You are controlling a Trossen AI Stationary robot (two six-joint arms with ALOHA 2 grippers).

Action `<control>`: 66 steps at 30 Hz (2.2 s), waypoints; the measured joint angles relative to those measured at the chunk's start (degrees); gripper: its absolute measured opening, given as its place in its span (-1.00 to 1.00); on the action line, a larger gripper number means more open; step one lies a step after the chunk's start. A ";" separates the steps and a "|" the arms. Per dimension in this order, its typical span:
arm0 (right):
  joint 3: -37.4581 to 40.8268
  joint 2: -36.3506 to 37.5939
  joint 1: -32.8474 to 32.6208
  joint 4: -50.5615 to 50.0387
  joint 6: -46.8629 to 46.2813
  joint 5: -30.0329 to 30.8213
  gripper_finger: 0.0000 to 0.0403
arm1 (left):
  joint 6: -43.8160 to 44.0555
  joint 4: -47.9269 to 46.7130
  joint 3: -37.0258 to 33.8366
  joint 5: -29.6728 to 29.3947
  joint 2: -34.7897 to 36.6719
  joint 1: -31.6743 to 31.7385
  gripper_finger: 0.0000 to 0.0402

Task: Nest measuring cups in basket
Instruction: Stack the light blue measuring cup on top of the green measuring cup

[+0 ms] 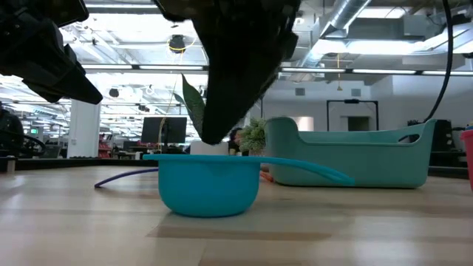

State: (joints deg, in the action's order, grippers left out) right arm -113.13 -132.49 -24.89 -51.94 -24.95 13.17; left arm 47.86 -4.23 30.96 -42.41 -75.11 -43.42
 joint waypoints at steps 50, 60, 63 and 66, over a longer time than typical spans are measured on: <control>0.86 -2.89 1.46 1.13 -4.56 -6.60 -0.92 | 0.00 -0.72 0.00 0.61 0.00 0.02 -1.00; -13.54 0.36 -2.94 -21.51 -12.92 -0.61 -0.97 | 1.33 -1.33 -0.21 0.63 0.00 0.00 -1.00; -17.44 1.64 -5.61 -30.65 -21.05 1.70 -0.97 | 2.32 -1.48 -0.90 0.66 0.00 0.00 -1.00; -19.02 3.86 -9.16 -38.03 -29.44 2.84 -0.97 | 4.17 -1.65 -2.00 0.70 0.00 0.02 -1.00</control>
State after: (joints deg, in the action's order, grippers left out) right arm -132.16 -128.63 -34.05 -89.97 -54.39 16.01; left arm 52.03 -5.88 28.96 -41.71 -75.11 -43.40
